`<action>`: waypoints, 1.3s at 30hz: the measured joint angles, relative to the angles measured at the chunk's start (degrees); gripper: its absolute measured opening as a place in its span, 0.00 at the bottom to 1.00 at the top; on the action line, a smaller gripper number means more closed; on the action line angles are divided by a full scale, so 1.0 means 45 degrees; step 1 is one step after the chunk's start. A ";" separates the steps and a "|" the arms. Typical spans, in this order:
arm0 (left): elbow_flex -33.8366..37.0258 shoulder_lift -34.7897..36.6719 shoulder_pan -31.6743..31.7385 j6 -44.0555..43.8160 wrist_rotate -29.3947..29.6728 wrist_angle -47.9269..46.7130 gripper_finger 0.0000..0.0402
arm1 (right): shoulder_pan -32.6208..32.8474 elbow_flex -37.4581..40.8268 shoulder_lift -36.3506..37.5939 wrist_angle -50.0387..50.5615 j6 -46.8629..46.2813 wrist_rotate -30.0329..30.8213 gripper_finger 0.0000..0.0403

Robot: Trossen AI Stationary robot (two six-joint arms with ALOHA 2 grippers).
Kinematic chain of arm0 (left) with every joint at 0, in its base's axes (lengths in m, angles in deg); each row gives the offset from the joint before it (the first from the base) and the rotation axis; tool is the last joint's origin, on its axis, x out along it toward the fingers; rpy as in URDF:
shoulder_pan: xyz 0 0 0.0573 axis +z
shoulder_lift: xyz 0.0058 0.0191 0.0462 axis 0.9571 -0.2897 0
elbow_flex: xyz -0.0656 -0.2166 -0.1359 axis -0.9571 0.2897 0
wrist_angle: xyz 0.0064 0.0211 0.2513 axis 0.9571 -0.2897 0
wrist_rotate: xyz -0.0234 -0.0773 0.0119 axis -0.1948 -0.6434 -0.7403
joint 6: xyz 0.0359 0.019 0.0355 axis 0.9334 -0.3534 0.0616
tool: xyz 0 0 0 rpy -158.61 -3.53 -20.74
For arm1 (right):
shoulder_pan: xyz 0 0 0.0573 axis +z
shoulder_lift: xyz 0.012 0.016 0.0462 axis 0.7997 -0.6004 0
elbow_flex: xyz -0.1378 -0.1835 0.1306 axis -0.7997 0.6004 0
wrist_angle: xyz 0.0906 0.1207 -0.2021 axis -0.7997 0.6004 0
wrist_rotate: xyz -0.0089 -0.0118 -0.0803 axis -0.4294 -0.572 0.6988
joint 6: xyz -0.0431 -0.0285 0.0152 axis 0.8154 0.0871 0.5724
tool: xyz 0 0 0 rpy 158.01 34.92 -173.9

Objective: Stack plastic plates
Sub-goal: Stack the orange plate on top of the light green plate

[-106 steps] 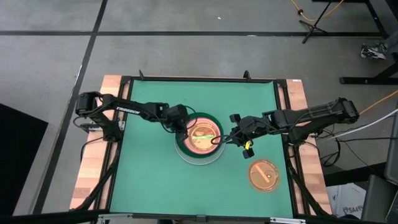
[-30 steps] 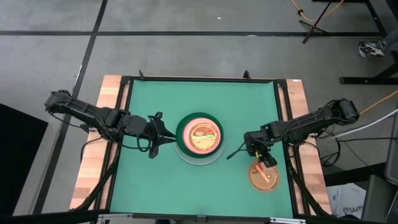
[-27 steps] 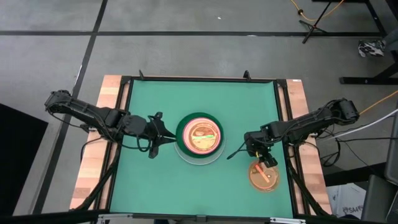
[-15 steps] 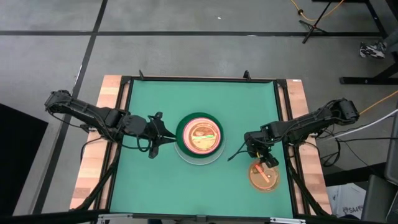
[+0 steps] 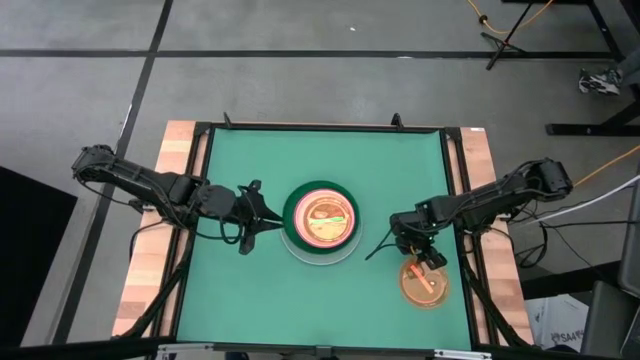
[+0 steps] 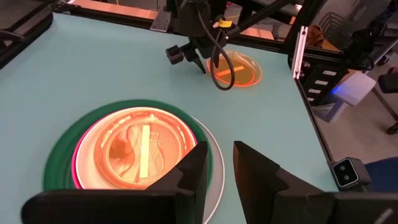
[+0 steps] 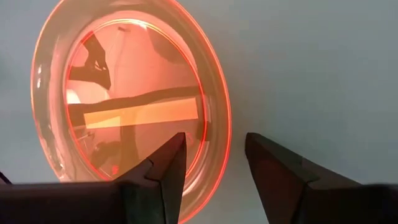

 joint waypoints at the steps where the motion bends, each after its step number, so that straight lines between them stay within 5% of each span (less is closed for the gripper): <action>1: 0.0000 0.0000 0.0007 0.0002 0.0000 0.0000 0.17 | 0.0003 -0.0008 -0.0052 -0.0024 0.0008 0.0000 0.42; 21: 0.0000 0.0000 0.0004 0.0005 0.0661 0.0000 0.17 | 0.0000 -0.0008 -0.0120 -0.0053 0.0023 0.0000 0.41; 39: 0.0000 0.0000 0.0004 0.0005 0.0665 0.0000 0.17 | 0.0005 0.0018 -0.0149 -0.0759 0.0024 0.0043 0.11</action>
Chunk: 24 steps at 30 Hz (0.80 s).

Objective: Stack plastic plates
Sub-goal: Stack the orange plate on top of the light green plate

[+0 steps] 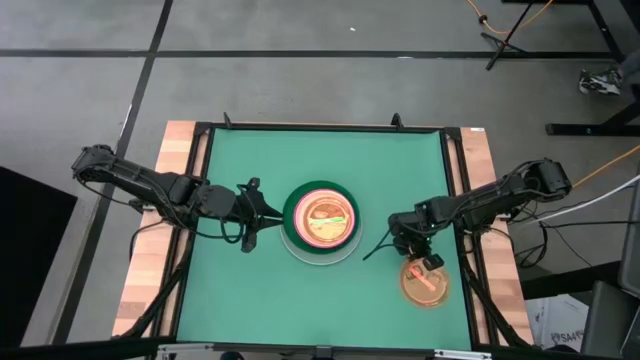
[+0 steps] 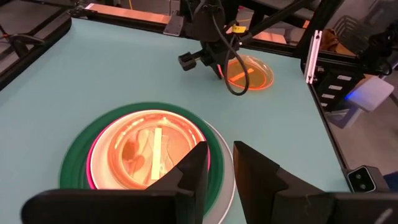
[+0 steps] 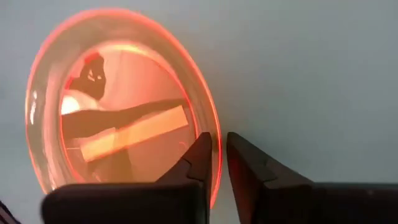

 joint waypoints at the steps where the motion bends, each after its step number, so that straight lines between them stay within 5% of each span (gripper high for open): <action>1: 0.0000 0.0000 0.0000 0.0000 -0.0005 0.0000 0.17 | 0.0004 -0.0017 0.0000 -0.0173 0.0001 -0.0037 0.09; 8: 0.0000 0.0000 0.0000 0.0039 0.0005 0.0000 0.17 | -0.0001 -0.0025 0.0002 -0.0801 -0.0001 -0.0075 0.01; 24: 0.0000 0.0000 0.0000 0.0049 0.0005 0.0000 0.17 | -0.0001 -0.0044 0.0005 -0.3494 -0.0118 -0.0053 0.00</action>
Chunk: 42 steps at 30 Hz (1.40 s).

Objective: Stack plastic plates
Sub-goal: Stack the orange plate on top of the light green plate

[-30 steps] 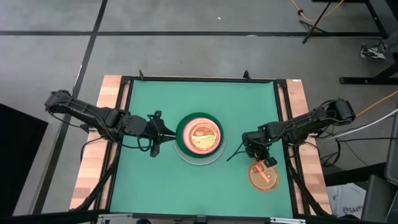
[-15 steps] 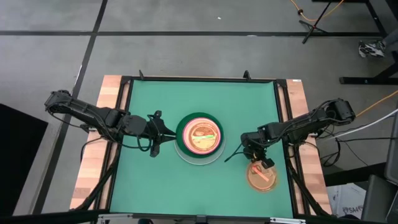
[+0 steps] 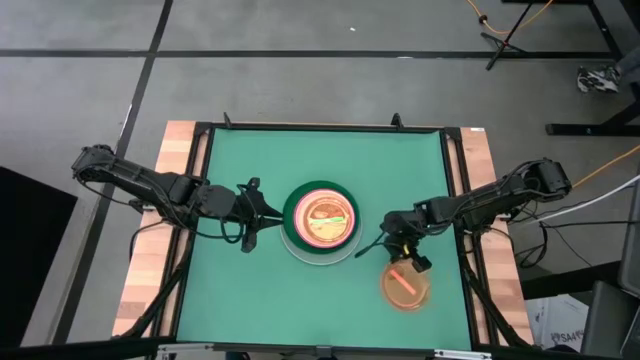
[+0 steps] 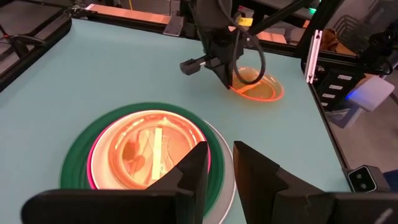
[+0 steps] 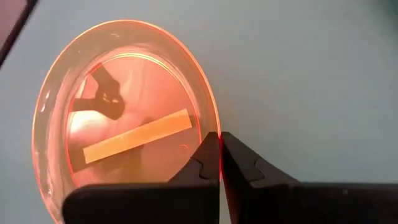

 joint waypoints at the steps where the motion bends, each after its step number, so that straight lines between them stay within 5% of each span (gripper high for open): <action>1: 0.0000 0.0000 0.0000 0.0000 0.0000 0.0003 0.17 | 0.0000 0.0000 0.0000 -0.0341 -0.0001 0.0000 0.00; 15: 0.0000 0.0000 0.0015 0.0076 0.0000 0.0001 0.17 | -0.0015 -0.0106 0.0005 -0.5953 -0.2767 0.1892 0.00; 30: 0.0000 0.0000 0.0015 0.0102 0.0757 0.0005 0.17 | -0.1125 -0.2766 0.0015 -0.6063 -0.2900 0.6712 0.00; 42: 0.0000 0.0000 0.0015 0.0102 0.0757 0.0000 0.17 | -0.3328 -0.2900 0.0015 -0.4844 -0.5633 0.6936 0.00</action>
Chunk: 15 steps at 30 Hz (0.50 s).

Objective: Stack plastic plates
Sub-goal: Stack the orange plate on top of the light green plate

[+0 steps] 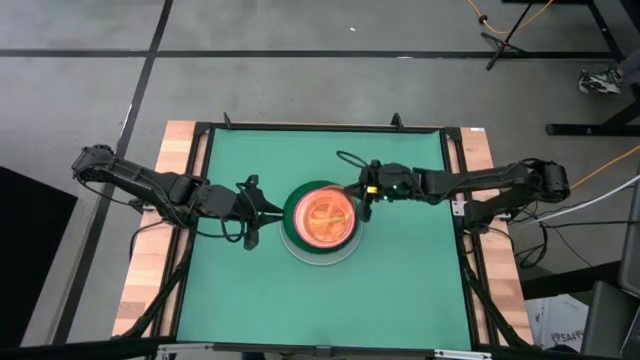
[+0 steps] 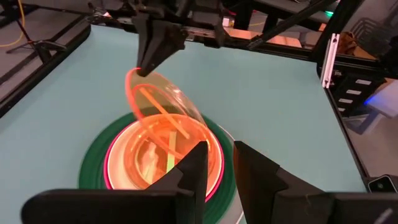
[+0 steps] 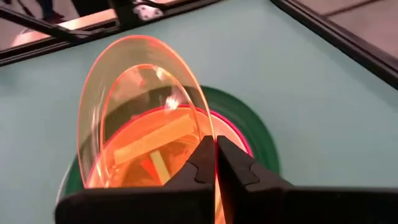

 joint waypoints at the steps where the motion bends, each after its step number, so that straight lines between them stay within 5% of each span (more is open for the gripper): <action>1: 0.0000 0.0000 0.0000 0.0000 0.0000 0.0000 0.17 | -0.0062 0.0000 -0.0020 0.0078 -0.0113 0.0004 0.00; 15: 0.0000 0.0000 0.0000 0.0000 -0.0005 -0.0058 0.17 | -0.0023 -0.0005 -0.1936 0.0063 -0.0938 0.0159 0.00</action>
